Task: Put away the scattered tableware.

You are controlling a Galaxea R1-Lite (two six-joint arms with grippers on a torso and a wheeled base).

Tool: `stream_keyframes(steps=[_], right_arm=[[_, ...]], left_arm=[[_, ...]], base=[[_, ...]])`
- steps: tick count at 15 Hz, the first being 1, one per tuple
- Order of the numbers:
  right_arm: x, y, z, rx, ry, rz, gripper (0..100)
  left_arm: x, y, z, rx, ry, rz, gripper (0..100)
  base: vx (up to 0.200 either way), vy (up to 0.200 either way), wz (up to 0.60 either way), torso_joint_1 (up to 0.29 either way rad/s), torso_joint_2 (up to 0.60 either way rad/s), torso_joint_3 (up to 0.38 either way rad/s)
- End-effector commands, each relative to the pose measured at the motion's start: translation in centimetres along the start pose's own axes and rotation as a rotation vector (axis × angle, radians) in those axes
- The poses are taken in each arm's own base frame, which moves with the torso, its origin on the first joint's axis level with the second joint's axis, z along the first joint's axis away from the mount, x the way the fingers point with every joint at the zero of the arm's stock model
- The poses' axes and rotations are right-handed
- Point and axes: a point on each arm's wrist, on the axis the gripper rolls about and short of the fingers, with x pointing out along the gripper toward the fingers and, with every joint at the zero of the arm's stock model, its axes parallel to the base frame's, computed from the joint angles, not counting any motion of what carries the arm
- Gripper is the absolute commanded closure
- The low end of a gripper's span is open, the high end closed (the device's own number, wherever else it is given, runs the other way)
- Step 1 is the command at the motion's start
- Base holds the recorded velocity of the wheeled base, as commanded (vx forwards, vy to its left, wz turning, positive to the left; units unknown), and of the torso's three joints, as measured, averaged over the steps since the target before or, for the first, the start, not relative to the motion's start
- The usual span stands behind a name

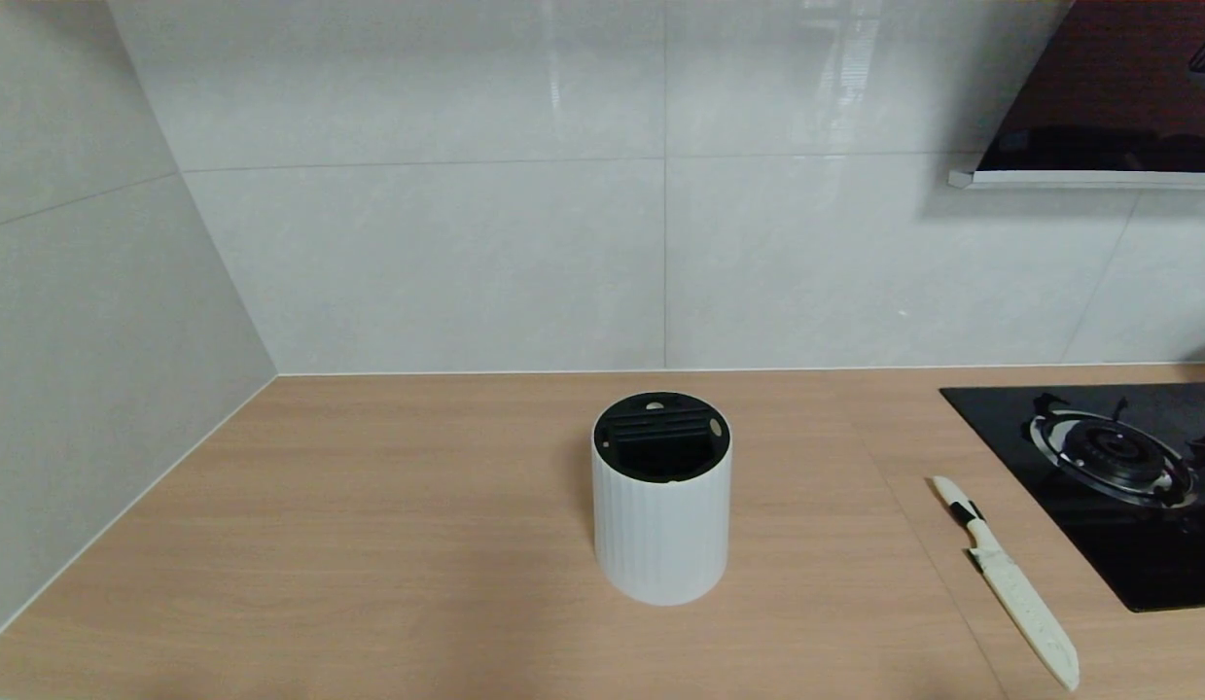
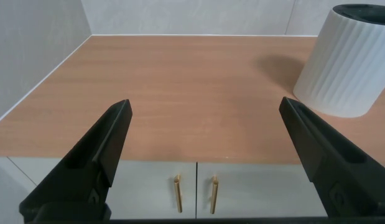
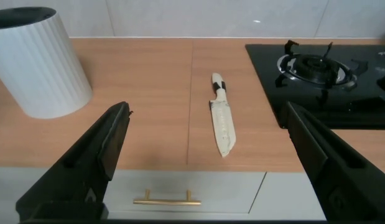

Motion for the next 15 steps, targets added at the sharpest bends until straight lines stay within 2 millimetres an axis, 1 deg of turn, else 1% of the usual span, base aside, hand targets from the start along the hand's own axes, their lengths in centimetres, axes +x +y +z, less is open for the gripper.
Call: stream_keyframes(steps=[1,2,3,4,6,7,8,11,13,14,15], right_arm=[[-0.4,0.0,2.5,0.007,-0.064,0.034,0],[0.5,-0.2,7.7,0.141,-0.031,0.085,0],[2.1,-0.2,9.4,0.135,0.036,0.069,0],[3.6,-0.3,10.5,0.117,0.088,0.051,0],[5.9,-0.3,11.4,0.036,0.18,0.031,0],[6.8,-0.3,11.4,0.034,0.216,0.024,0],[9.1,-0.4,11.3,0.022,0.321,-0.013,0],[12.7,-0.8,10.5,0.013,0.483,-0.088,0],[14.5,-0.9,9.4,0.012,0.58,-0.094,0],[14.8,-0.9,8.9,0.011,0.615,-0.091,0],[15.5,-0.8,7.9,0.014,0.676,-0.08,0]], left_arm=[[0.0,0.0,0.0,0.0,0.0,0.001,0],[0.0,0.0,0.0,0.0,0.0,0.001,0],[0.0,0.0,0.0,0.0,0.0,0.001,0],[0.0,0.0,0.0,0.0,0.0,0.001,0],[0.0,0.0,0.0,0.0,0.0,0.001,0],[0.0,0.0,0.0,0.0,0.0,0.001,0],[0.0,0.0,0.0,0.0,0.0,0.001,0],[0.0,0.0,0.0,0.0,0.0,0.001,0],[0.0,0.0,0.0,0.0,0.0,0.001,0],[0.0,0.0,0.0,0.0,0.0,0.001,0],[0.0,0.0,0.0,0.0,0.0,0.001,0]], base=[[0.0,0.0,0.0,0.0,0.0,0.0],[0.0,0.0,0.0,0.0,0.0,0.0],[0.0,0.0,0.0,0.0,0.0,0.0],[0.0,0.0,0.0,0.0,0.0,0.0],[0.0,0.0,0.0,0.0,0.0,0.0],[0.0,0.0,0.0,0.0,0.0,0.0],[0.0,0.0,0.0,0.0,0.0,0.0],[0.0,0.0,0.0,0.0,0.0,0.0],[0.0,0.0,0.0,0.0,0.0,0.0],[0.0,0.0,0.0,0.0,0.0,0.0],[0.0,0.0,0.0,0.0,0.0,0.0]])
